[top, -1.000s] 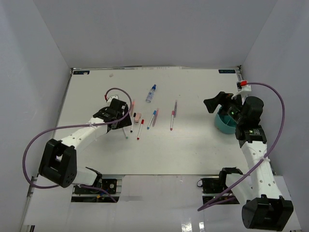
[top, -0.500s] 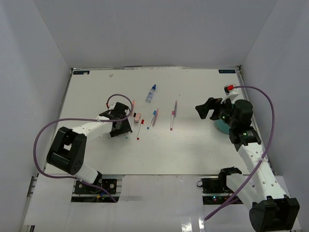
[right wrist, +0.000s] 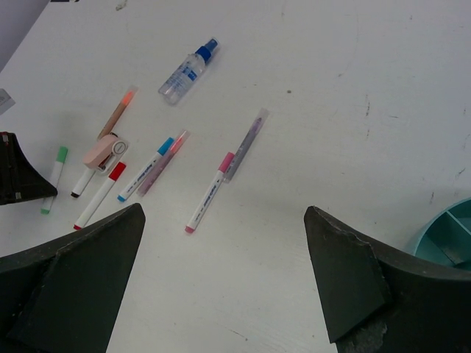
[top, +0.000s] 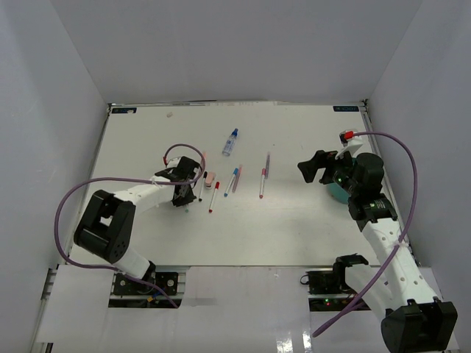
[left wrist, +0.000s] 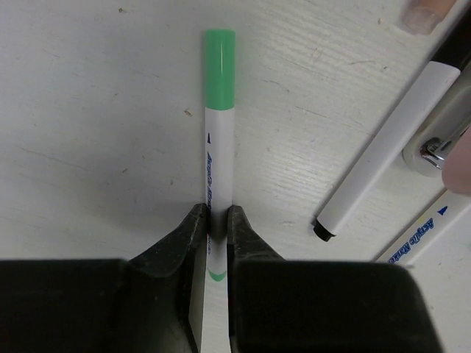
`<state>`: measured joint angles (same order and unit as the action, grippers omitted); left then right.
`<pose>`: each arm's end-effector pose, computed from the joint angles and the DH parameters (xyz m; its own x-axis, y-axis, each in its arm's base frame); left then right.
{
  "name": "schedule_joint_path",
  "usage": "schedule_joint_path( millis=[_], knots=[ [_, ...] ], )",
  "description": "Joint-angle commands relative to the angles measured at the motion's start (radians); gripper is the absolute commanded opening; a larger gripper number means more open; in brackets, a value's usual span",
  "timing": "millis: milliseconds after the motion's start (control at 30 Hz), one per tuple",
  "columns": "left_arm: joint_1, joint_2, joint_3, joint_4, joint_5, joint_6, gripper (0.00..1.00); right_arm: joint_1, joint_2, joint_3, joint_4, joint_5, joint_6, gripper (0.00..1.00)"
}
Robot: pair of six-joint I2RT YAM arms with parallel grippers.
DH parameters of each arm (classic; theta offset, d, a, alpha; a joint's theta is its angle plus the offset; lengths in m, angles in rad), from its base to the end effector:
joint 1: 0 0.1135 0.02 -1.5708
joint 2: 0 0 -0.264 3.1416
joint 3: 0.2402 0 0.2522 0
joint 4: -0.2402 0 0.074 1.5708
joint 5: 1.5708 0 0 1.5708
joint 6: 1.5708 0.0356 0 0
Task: Sort the stationery into containers
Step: Pick up the pen from the center of the board.
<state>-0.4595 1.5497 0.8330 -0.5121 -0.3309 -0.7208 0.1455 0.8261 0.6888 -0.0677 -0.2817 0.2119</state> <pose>0.2513 -0.1114 0.1603 -0.8467 -0.2774 -0.4540 -0.3155 0.9489 0.0086 0.1943 0.0385 0.3115 -0.2828 0.1628 -0.9453 -0.3571 0.8968 0.2612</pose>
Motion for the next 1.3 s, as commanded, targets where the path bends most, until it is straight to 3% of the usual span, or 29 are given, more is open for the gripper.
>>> schedule_joint_path(
  millis=[0,33,133,367,633,900,1267],
  knots=[
    [-0.008,0.001,-0.009,-0.016,0.004,-0.003,0.17,0.011,-0.007,-0.003,0.040,0.004,-0.025,0.96],
    [-0.011,-0.029,-0.006,-0.016,0.003,0.003,0.09,0.012,-0.005,-0.003,0.042,-0.014,-0.028,0.96],
    [-0.039,-0.098,0.017,-0.008,-0.003,0.047,0.05,0.022,0.005,0.006,0.043,-0.066,-0.032,0.96],
    [-0.175,-0.230,0.094,0.116,0.113,0.331,0.09,0.080,0.071,0.101,0.016,-0.203,-0.016,0.98],
    [-0.241,-0.309,0.107,0.303,0.384,0.596,0.15,0.282,0.269,0.262,0.023,-0.235,0.102,0.97],
    [-0.260,-0.394,0.072,0.380,0.460,0.673,0.17,0.436,0.439,0.396,0.097,-0.142,0.176,0.91],
    [-0.266,-0.439,0.021,0.428,0.501,0.682,0.18,0.477,0.544,0.422,0.200,-0.152,0.267,0.79]
  ],
)
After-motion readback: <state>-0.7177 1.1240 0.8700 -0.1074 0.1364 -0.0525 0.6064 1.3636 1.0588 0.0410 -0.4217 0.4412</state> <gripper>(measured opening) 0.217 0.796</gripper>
